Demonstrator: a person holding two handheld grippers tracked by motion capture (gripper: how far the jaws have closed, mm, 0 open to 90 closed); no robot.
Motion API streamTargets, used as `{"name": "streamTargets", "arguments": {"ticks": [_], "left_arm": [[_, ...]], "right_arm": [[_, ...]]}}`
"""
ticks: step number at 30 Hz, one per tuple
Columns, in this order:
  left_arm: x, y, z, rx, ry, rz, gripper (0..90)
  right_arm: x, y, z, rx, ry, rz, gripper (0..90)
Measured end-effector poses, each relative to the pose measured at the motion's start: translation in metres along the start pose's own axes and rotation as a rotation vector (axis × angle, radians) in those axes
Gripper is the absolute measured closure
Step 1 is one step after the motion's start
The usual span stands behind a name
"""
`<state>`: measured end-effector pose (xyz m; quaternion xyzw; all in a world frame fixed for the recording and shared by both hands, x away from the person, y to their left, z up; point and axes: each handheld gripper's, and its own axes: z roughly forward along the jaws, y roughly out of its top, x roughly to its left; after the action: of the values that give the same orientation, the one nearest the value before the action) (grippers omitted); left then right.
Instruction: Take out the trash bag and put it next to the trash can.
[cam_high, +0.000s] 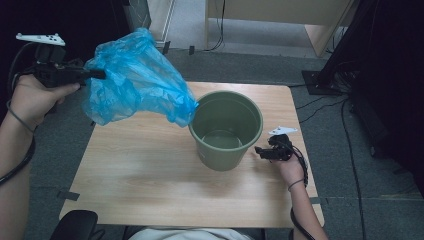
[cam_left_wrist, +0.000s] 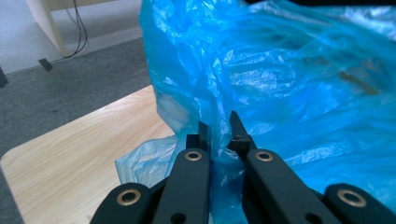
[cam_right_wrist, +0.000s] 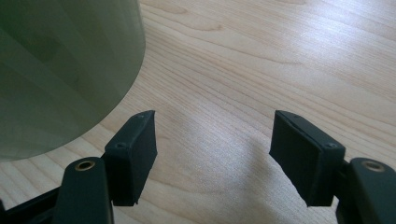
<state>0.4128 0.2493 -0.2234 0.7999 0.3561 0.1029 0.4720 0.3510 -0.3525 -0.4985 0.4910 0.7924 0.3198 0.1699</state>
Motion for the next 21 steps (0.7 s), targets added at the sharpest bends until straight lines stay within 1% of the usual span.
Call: {"name": "streamTargets", "arguments": {"ticks": [3, 6, 11, 21], "left_arm": [[0.003, -0.003, -0.003, 0.003, 0.006, -0.008, 89.7], [0.004, -0.007, 0.001, 0.02, 0.006, -0.012, 89.7], [0.005, -0.013, 0.017, 0.059, -0.002, -0.017, 89.6], [0.008, -0.02, 0.044, 0.085, -0.025, -0.051, 89.4]], "right_arm": [[0.0, 0.0, 0.0, 0.001, -0.001, 0.002, 31.3], [0.0, 0.0, 0.001, 0.002, -0.001, 0.002, 31.3], [0.001, 0.001, 0.001, 0.005, 0.003, 0.002, 31.3], [0.001, 0.0, 0.001, 0.004, 0.005, 0.0, 31.4]]}}
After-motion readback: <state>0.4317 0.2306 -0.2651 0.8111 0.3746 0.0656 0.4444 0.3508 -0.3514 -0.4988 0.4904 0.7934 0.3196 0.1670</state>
